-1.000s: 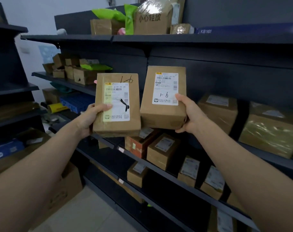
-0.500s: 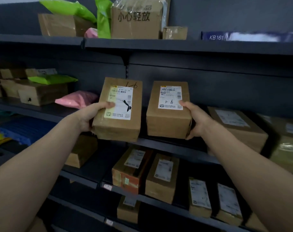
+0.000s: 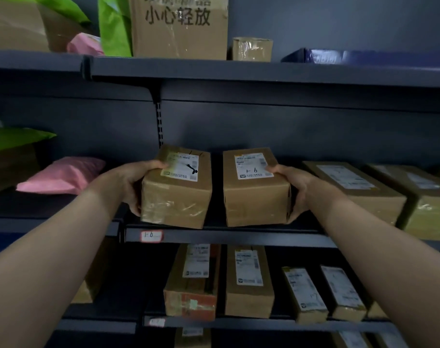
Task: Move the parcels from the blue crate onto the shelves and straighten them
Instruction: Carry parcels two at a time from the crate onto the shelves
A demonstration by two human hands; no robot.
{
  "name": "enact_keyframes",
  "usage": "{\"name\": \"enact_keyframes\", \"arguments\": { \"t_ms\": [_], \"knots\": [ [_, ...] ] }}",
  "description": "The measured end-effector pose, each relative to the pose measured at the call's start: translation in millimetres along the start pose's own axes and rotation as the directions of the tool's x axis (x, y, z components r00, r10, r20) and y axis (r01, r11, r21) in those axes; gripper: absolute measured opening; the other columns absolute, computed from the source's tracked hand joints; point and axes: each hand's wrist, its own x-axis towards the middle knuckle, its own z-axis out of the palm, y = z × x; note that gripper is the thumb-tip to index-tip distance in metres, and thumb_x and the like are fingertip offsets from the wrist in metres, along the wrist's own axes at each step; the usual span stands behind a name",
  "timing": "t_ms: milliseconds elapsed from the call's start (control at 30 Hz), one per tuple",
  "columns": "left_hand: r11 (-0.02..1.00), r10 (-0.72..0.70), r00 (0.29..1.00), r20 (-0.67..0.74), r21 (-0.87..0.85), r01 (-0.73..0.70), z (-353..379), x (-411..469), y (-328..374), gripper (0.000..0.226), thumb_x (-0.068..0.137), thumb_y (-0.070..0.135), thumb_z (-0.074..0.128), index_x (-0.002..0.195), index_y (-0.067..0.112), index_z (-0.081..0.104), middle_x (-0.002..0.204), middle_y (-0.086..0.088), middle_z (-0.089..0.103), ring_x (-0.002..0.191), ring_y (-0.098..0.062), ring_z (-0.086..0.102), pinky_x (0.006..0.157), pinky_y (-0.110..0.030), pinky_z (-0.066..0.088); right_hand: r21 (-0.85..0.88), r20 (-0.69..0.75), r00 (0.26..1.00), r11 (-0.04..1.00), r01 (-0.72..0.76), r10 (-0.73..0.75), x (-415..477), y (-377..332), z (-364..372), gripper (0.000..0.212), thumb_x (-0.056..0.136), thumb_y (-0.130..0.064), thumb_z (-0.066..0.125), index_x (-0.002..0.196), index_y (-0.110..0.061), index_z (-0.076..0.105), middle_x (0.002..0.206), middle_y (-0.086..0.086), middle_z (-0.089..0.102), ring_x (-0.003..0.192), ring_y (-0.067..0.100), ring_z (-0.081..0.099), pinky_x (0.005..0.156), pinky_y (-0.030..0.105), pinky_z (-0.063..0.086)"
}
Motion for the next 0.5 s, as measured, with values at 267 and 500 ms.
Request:
{"name": "enact_keyframes", "arguments": {
  "t_ms": [267, 500],
  "knots": [
    [0.999, -0.031, 0.998, 0.049, 0.010, 0.031, -4, 25, 0, 0.080, 0.040, 0.046, 0.080, 0.108, 0.011, 0.056, 0.106, -0.021, 0.061, 0.100, -0.041, 0.054, 0.080, -0.064, 0.041, 0.036, -0.086, 0.995, 0.998, -0.043, 0.046, 9, 3, 3, 0.090, 0.059, -0.047, 0.084, 0.132, -0.017, 0.040, 0.122, 0.024, 0.048, 0.113, 0.049, 0.045, 0.093, 0.072, 0.032],
    [0.999, -0.018, 0.999, 0.039, 0.033, 0.017, -8, 35, 1, 0.066, 0.062, 0.045, 0.076, 0.113, 0.011, 0.054, 0.106, -0.020, 0.061, 0.098, -0.039, 0.056, 0.087, -0.064, 0.039, 0.044, -0.063, 0.997, 0.999, -0.031, 0.034, 12, 8, 2, 0.077, 0.063, -0.047, 0.081, 0.124, -0.016, 0.044, 0.122, 0.023, 0.050, 0.110, 0.047, 0.049, 0.090, 0.070, 0.038]
  ]
}}
